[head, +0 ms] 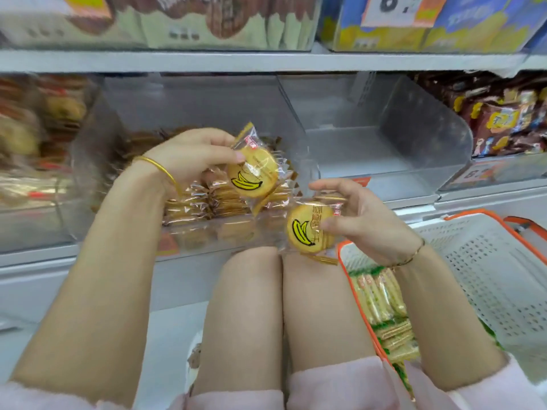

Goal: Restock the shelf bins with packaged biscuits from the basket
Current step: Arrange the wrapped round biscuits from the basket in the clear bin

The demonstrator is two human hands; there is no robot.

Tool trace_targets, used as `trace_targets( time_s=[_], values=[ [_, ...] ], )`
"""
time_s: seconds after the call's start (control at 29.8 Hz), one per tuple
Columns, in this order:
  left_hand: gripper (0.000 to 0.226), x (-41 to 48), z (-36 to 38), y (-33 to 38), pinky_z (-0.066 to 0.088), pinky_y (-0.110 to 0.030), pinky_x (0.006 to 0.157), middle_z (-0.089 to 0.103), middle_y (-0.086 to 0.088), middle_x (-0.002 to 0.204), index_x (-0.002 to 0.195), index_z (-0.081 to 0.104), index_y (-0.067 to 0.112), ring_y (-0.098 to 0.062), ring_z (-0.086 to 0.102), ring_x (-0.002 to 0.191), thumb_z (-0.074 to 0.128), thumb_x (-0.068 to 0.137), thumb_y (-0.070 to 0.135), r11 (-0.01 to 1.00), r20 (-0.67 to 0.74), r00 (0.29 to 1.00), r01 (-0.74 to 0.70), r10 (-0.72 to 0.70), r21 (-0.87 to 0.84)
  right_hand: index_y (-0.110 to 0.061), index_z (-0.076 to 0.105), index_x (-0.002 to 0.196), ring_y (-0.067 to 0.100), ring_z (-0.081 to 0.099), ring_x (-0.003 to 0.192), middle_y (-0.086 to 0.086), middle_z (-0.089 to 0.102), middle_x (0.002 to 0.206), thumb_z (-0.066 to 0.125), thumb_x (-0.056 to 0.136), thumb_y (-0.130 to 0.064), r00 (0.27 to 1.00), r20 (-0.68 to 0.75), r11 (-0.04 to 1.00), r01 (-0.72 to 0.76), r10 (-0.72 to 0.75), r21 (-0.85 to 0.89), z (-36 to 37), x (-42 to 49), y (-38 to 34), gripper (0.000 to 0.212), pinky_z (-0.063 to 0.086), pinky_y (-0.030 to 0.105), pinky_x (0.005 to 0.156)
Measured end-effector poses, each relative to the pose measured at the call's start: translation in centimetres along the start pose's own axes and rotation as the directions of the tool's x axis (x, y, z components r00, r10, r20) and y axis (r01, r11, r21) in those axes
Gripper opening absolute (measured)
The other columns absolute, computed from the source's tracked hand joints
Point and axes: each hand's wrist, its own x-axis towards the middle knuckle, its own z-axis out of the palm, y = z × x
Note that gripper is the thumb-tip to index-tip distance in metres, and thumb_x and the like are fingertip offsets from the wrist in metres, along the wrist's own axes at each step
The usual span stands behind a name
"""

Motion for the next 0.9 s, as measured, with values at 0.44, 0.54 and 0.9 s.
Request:
trace_targets(
  time_s=[0.44, 0.54, 0.9],
  values=[
    [0.051, 7.8, -5.4, -2.6, 0.051, -0.034, 0.087, 0.064, -0.011, 0.112, 0.126, 0.052, 0.014, -0.028, 0.061, 0.101, 0.064, 0.078, 0.001, 0.986, -0.543, 0.833, -0.017, 0.105, 0.165, -0.019, 0.064, 0.105, 0.011, 0.059, 0.096, -0.007, 0.064, 0.1, 0.059, 0.08, -0.001, 0.818, -0.175, 0.573, 0.216, -0.549, -0.791, 5.7, 12.2, -5.2, 0.031, 0.045, 0.021, 0.089],
    [0.039, 10.6, -5.2, -2.3, 0.045, -0.032, 0.089, 0.06, -0.013, 0.12, 0.12, 0.053, 0.008, -0.03, 0.057, 0.11, 0.062, 0.082, 0.002, 0.976, -0.58, 0.807, 0.024, 0.108, 0.215, -0.018, 0.065, 0.111, 0.026, 0.059, 0.101, 0.005, 0.066, 0.106, 0.057, 0.083, -0.005, 0.818, -0.174, 0.452, 0.115, -0.548, -0.885, 5.4, 16.4, -4.0, 0.032, 0.048, 0.039, 0.09],
    [0.022, 15.3, -4.3, -6.2, 0.043, -0.041, 0.089, 0.061, -0.01, 0.106, 0.11, 0.049, 0.012, -0.032, 0.057, 0.101, 0.055, 0.089, 0.012, 0.816, -0.533, 0.824, 0.169, 0.19, 0.553, -0.016, 0.06, 0.112, 0.029, 0.046, 0.114, 0.006, 0.062, 0.11, 0.053, 0.084, -0.002, 0.859, -0.253, 0.185, -0.189, -0.445, -0.964, 6.0, 23.6, -1.3, 0.032, 0.035, 0.03, 0.074]
  ],
)
